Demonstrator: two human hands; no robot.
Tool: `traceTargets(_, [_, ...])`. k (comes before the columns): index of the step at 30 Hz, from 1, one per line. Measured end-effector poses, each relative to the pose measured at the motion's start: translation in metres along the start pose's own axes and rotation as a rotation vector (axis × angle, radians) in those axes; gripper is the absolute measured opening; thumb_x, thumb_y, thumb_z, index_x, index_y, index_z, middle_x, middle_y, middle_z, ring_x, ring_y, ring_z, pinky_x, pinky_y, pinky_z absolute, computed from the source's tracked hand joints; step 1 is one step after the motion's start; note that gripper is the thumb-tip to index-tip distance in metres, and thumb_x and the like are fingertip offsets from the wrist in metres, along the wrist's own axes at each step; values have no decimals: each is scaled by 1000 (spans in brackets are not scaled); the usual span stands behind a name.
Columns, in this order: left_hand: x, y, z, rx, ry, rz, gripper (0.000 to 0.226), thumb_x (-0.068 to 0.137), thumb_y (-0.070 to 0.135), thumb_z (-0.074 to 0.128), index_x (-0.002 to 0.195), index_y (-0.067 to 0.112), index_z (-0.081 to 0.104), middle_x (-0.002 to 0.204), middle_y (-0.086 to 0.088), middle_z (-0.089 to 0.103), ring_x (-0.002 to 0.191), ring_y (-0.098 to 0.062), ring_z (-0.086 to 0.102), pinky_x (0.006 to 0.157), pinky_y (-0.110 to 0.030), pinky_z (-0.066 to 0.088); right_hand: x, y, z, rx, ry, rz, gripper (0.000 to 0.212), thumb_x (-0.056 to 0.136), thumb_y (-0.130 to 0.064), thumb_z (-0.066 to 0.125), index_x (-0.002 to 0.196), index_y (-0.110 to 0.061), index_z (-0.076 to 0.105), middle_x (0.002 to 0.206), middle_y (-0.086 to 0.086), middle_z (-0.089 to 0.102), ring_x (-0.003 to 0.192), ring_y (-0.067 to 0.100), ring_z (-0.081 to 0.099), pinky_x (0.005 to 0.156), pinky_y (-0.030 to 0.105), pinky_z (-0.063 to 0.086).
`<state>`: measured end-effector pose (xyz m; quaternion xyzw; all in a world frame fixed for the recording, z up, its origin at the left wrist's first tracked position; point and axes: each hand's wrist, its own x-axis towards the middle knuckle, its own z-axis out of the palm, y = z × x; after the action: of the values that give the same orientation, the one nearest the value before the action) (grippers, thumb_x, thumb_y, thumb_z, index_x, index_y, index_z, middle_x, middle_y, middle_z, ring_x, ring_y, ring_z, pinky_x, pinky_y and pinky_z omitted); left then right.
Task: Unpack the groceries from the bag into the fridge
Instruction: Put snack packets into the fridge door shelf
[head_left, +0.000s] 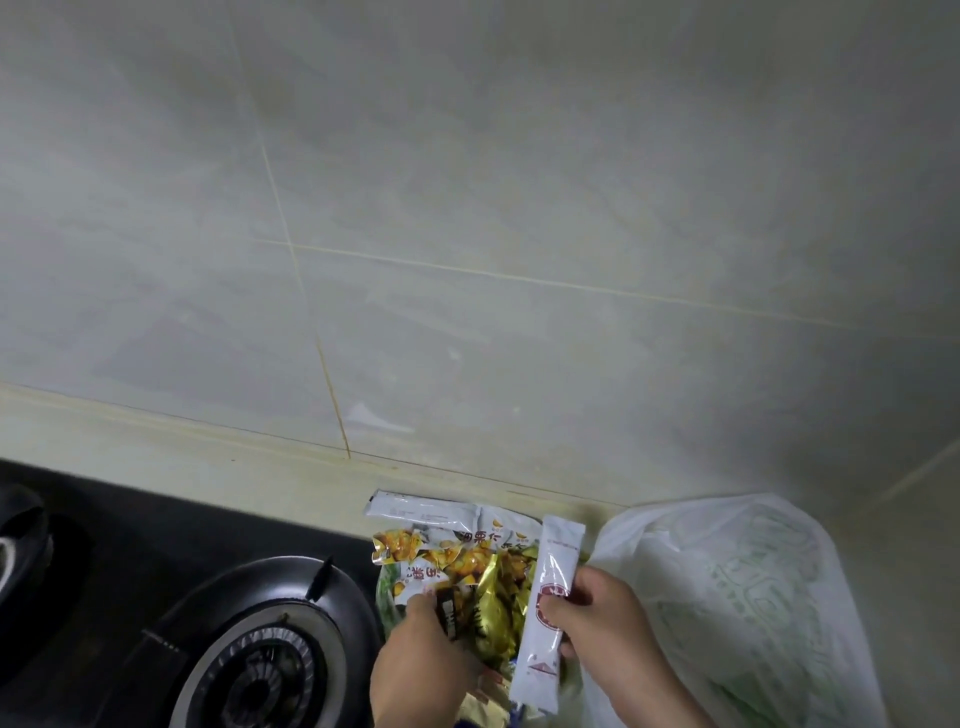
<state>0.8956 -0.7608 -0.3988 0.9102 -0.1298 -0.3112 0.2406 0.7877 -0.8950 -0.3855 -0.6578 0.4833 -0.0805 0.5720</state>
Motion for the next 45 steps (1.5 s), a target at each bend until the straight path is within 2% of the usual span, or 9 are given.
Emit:
traceTargets(4, [3, 4, -9, -60, 72, 36, 15, 86, 37, 60, 93, 26, 52, 83, 11, 58, 82, -13, 58, 70, -24, 43, 13, -4, -10, -22, 12, -32, 7, 82, -11, 67, 78, -12, 72, 74, 4, 74, 76, 23, 72, 73, 40, 58])
traceTargets(9, [12, 2, -41, -224, 172, 67, 13, 89, 34, 63, 84, 22, 63, 84, 4, 67, 84, -16, 63, 70, -28, 47, 28, -13, -16, -29, -8, -101, 16, 92, -17, 59, 81, -9, 67, 80, 17, 65, 69, 19, 59, 54, 24, 48])
traceTargets(11, [14, -3, -57, -308, 181, 80, 12, 91, 25, 64, 80, 21, 62, 80, 0, 67, 79, -17, 62, 66, -29, 44, 34, -23, -11, -48, -82, -137, 18, 96, -18, 55, 81, -15, 65, 72, 4, 57, 68, 14, 53, 50, 24, 49])
traceTargets(15, [17, -16, -83, -374, 208, 62, 19, 86, 11, 69, 75, 25, 62, 75, 0, 69, 75, -16, 63, 68, -31, 47, 62, -45, 14, -225, -183, -221, 14, 94, -28, 54, 86, -19, 61, 68, -7, 51, 64, 11, 48, 61, 29, 43])
traceTargets(23, [17, -34, -107, -452, 229, 12, 7, 83, 15, 74, 78, 18, 70, 66, 1, 71, 69, -15, 67, 63, -29, 49, 110, -72, 61, -567, -332, -318, 17, 93, -21, 57, 91, -10, 70, 76, 3, 65, 67, 13, 54, 59, 28, 37])
traceTargets(26, [18, -40, -112, -451, 219, -4, 6, 83, 16, 74, 79, 20, 70, 71, 1, 72, 74, -14, 68, 70, -33, 53, 119, -69, 65, -640, -321, -332, 15, 97, -22, 55, 93, -23, 69, 74, -10, 59, 65, 5, 51, 54, 20, 36])
traceTargets(31, [21, -43, -113, -488, 210, -10, 7, 84, 15, 73, 81, 20, 69, 76, 1, 72, 76, -12, 66, 63, -25, 46, 117, -67, 71, -863, -292, -407, 18, 101, -29, 49, 100, -21, 65, 82, -8, 59, 72, 9, 54, 56, 23, 39])
traceTargets(37, [22, -41, -111, -529, 174, -23, 11, 82, 13, 75, 80, 23, 70, 80, -1, 73, 83, -16, 67, 86, -39, 53, 119, -69, 95, -1192, -303, -579, 12, 98, -18, 50, 94, -20, 61, 89, 0, 63, 81, 22, 61, 54, 29, 39])
traceTargets(45, [27, -53, -115, -559, 220, -3, 8, 83, 11, 74, 81, 19, 73, 71, -3, 72, 76, -17, 67, 67, -30, 50, 120, -80, 118, -1363, -368, -605, 13, 96, -18, 53, 104, -13, 61, 102, 6, 65, 85, 23, 59, 66, 33, 48])
